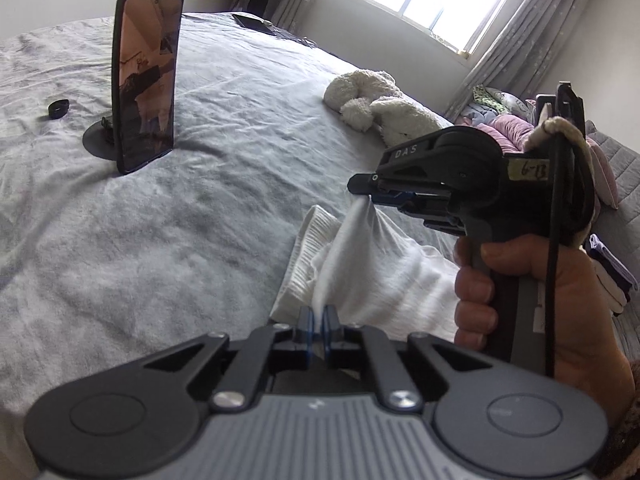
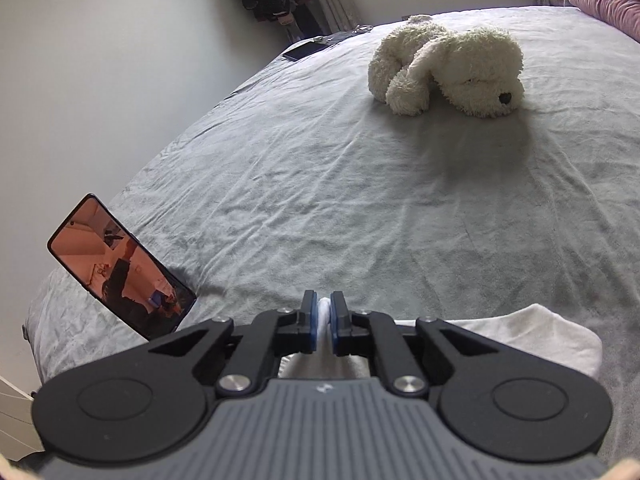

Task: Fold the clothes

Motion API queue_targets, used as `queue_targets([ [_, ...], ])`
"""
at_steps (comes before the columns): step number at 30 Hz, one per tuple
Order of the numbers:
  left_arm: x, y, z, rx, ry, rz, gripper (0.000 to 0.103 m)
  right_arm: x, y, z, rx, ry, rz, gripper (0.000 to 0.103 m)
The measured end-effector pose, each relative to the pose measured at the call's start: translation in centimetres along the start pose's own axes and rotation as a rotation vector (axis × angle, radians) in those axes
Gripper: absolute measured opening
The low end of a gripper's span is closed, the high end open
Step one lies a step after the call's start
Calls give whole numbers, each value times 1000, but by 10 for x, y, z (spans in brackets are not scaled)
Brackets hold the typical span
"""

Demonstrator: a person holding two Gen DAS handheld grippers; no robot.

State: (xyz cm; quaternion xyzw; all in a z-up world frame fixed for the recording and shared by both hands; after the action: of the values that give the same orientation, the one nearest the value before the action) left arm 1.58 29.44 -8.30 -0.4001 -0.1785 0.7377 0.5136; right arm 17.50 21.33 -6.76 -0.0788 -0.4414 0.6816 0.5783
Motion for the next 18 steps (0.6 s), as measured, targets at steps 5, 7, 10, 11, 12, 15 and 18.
queue_targets([
  [5, 9, -3, -7, -1, -47, -6, 5, 3, 5, -16, 26, -32, -35, 9],
  [7, 13, -4, -9, 0, -66, -10, 6, 3, 8, -22, 37, -57, -44, 12],
  [10, 17, -8, -12, -14, -92, -22, 13, 0, 6, -19, 38, -98, -51, 17],
  [11, 16, -12, -10, -42, -96, -33, 19, -2, 4, -13, 26, -104, -46, 18],
  [12, 16, -17, -7, -71, -100, -44, 22, -5, 1, -6, 9, -110, -38, 27],
  [15, 7, -30, -10, -138, -91, -90, 23, -17, -6, 17, -52, -97, 3, 38],
  [18, -5, -42, -16, -197, -79, -143, 23, -34, -4, 39, -98, -61, 45, 38],
])
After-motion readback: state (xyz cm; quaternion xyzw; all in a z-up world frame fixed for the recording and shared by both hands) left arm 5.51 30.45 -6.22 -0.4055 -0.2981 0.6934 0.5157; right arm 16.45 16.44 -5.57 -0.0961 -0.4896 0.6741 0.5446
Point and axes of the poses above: each gripper's, at about its wrist camera, not at the fingertips, and z roughly against the way its jaws point, x to its left, y to its underside, the point moved 10 cm from there along -z, roughly the way its jaws point, and after that the axes turned 1 degree about -x, right-handed, at the moved point
